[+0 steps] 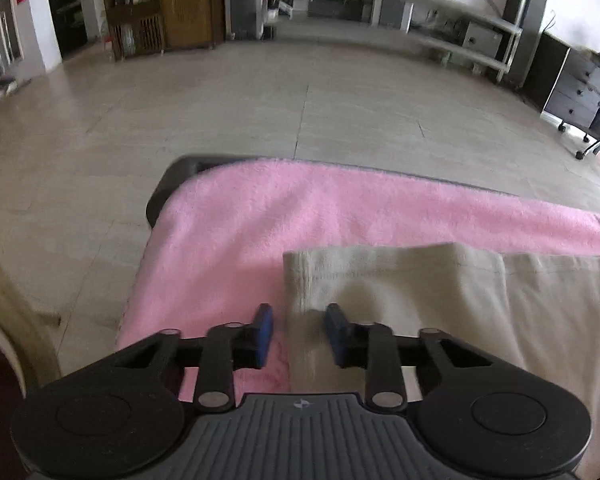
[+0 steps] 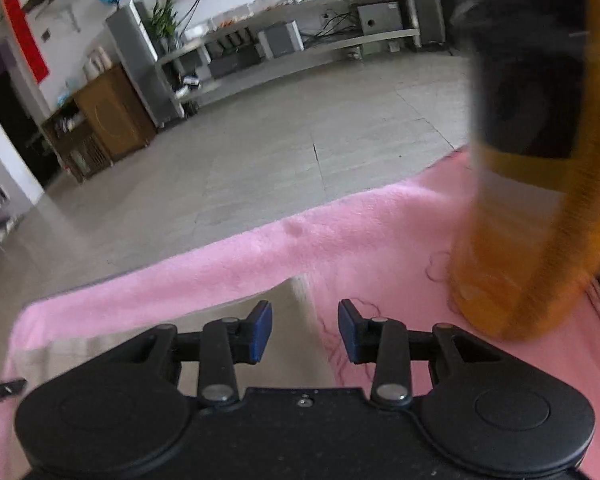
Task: Fold clothes
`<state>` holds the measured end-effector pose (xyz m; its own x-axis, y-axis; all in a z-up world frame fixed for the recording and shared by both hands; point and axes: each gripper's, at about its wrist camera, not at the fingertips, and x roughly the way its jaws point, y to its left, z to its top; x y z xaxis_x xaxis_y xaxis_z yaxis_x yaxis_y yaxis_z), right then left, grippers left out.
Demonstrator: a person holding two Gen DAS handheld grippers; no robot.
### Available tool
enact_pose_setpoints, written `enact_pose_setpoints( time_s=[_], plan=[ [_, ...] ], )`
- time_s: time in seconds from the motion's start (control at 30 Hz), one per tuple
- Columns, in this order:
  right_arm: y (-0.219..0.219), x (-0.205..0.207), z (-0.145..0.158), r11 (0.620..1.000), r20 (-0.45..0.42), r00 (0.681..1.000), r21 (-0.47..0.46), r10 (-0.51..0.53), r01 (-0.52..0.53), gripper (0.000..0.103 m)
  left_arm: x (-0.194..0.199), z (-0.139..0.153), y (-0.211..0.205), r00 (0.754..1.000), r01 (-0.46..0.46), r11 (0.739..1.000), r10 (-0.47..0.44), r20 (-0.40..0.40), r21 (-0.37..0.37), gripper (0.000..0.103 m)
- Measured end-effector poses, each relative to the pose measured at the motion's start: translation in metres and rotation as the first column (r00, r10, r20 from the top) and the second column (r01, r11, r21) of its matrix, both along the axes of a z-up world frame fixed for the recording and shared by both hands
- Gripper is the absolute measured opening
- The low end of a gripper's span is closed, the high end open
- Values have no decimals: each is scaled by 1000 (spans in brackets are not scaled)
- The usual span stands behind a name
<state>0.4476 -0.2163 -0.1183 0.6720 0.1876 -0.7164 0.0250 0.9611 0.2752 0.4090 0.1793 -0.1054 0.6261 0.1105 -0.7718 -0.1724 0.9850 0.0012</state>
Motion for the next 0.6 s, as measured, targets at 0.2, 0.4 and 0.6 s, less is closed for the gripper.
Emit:
enact_pose_setpoints(
  time_s=[0.2,0.4,0.6],
  plan=[
    [18,-5,5,992,114,993,-122,37,-23,4,-8,14,-17,990,29,983,-54,134,183,2],
    [38,-13,-10,950,175,983,-313,53,4,4,4,-14,-41,993,25,924,-68,100,380,5],
    [31,-20,4,956,102,995,-289,-9,38,32,-2,2,-35,998,-68,933,61,30,353,26]
  ],
)
